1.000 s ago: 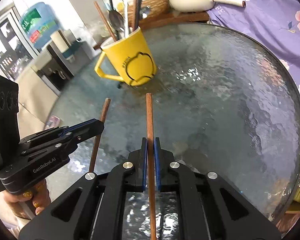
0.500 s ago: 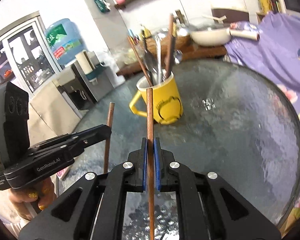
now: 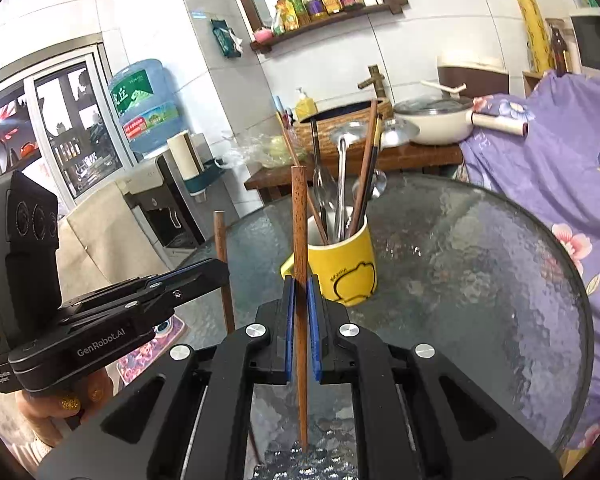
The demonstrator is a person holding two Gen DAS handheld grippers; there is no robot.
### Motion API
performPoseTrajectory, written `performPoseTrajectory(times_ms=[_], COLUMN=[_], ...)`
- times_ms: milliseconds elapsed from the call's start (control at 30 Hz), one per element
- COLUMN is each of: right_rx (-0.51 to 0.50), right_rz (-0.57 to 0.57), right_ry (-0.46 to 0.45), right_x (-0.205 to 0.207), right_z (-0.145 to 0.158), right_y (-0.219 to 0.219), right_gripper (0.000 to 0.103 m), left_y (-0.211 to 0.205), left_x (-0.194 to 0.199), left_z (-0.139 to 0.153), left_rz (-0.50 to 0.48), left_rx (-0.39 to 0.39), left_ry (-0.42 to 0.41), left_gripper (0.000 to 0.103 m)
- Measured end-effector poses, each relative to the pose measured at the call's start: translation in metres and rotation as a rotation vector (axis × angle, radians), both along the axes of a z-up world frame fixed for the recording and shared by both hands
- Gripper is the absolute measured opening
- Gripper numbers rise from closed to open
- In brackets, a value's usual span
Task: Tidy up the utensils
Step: 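Lift both wooden chopsticks upright and carry them above the yellow mug, then lower the wooden chopsticks into the mug with both tools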
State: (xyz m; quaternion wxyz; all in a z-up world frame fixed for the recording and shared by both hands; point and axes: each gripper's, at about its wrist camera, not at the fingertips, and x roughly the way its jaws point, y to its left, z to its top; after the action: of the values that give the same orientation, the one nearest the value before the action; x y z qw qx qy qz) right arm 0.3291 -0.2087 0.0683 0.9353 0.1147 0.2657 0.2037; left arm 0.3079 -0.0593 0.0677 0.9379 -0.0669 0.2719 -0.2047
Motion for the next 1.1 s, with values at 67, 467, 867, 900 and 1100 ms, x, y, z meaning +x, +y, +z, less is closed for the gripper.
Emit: performPoseTrajectory(times_ms=[67, 467, 867, 900, 1100], right_rx=[-0.001, -0.048, -0.101, -0.101, -0.121], right_rz=[0.0, -0.003, -0.024, -0.025, -0.049], right_ry=[-0.009, -0.078, -0.122, -0.126, -0.16], right_x=[0.001, 0.01, 0.044, 0.049, 0.074], right_z=[0.004, 0.033, 0.074, 0.078, 0.103], right_y=[-0.001, 0.004, 0.002, 0.002, 0.003], right_gripper=[0.007, 0.007, 0.007, 0.007, 0.007], left_y=[0.001, -0.001, 0.003, 0.003, 0.001], left_x=[-0.001, 0.0, 0.026, 0.031, 0.052], left_z=[0.005, 0.032, 0.073, 0.079, 0.107], left_rz=[0.001, 0.008, 0.048, 0.055, 0.09], left_rx=[-0.003, 0.01, 0.029, 0.03, 0.036], left_ry=[-0.013, -0.09, -0.157, -0.167, -0.211], left_gripper=[0.007, 0.006, 0.006, 0.006, 0.006])
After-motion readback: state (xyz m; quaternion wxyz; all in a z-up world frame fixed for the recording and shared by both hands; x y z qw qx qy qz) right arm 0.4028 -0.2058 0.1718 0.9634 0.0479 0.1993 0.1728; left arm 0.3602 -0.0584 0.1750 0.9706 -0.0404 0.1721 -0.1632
